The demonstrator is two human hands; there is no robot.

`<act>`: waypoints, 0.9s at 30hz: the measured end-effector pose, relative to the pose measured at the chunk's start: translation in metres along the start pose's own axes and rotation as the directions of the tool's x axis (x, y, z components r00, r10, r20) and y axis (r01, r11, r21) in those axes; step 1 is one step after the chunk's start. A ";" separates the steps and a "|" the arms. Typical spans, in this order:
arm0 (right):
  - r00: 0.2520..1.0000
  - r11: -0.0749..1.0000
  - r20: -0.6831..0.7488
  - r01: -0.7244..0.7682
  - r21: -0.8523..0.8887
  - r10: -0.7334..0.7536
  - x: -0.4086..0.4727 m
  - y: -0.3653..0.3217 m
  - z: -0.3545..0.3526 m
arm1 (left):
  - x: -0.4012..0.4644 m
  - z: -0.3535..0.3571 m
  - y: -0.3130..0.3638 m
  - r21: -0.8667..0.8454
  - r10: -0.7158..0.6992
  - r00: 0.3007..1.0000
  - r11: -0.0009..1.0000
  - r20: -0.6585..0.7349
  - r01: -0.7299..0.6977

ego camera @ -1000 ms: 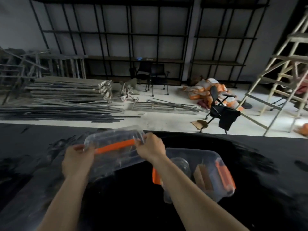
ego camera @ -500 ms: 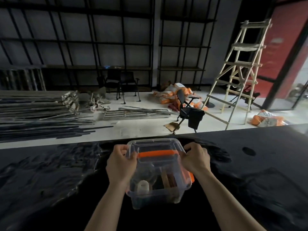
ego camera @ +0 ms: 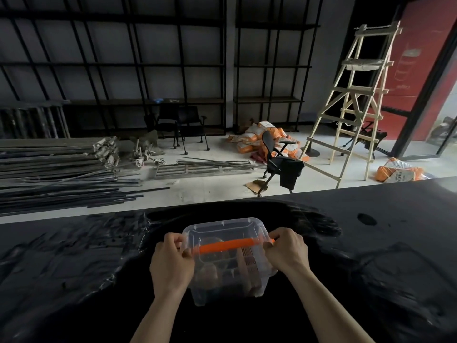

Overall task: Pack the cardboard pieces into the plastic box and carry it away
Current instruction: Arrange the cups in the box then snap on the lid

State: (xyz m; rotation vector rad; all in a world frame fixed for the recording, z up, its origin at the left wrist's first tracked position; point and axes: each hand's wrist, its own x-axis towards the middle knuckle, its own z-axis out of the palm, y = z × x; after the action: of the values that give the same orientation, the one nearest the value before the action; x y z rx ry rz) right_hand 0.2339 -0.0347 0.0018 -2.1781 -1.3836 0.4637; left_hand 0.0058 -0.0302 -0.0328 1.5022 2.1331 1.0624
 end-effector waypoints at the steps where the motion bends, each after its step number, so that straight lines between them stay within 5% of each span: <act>1: 1.000 1.000 0.013 -0.013 0.010 0.013 0.000 0.001 0.000 | 0.000 0.000 -0.002 0.007 -0.004 1.000 1.000 0.017 0.004; 7: 0.992 0.994 0.086 -0.101 0.042 0.097 0.004 0.003 -0.002 | 0.001 -0.001 -0.005 0.067 0.046 0.996 0.996 0.081 -0.052; 15: 0.994 0.976 0.109 0.006 -0.217 0.018 0.009 0.006 0.004 | -0.007 0.004 -0.012 0.265 0.184 0.981 0.944 0.062 -0.194; 19: 0.970 0.982 0.207 -0.151 0.115 0.125 0.017 0.015 0.006 | 0.001 0.001 -0.015 0.114 -0.068 0.991 0.992 0.116 0.055; 23: 0.905 0.858 0.336 -0.377 0.348 0.262 0.019 0.021 0.010 | 0.005 -0.009 -0.018 -0.181 -0.389 0.852 0.864 0.351 0.469; 27: 0.947 0.870 0.218 -0.307 0.387 0.237 0.022 0.026 0.012 | 0.001 -0.012 -0.008 -0.154 -0.358 0.889 0.899 0.284 0.411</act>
State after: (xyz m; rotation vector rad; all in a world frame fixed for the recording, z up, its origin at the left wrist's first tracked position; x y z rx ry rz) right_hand 0.2558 -0.0213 -0.0236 -2.0097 -0.9387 0.9708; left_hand -0.0079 -0.0349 -0.0307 0.9949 1.9601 0.8691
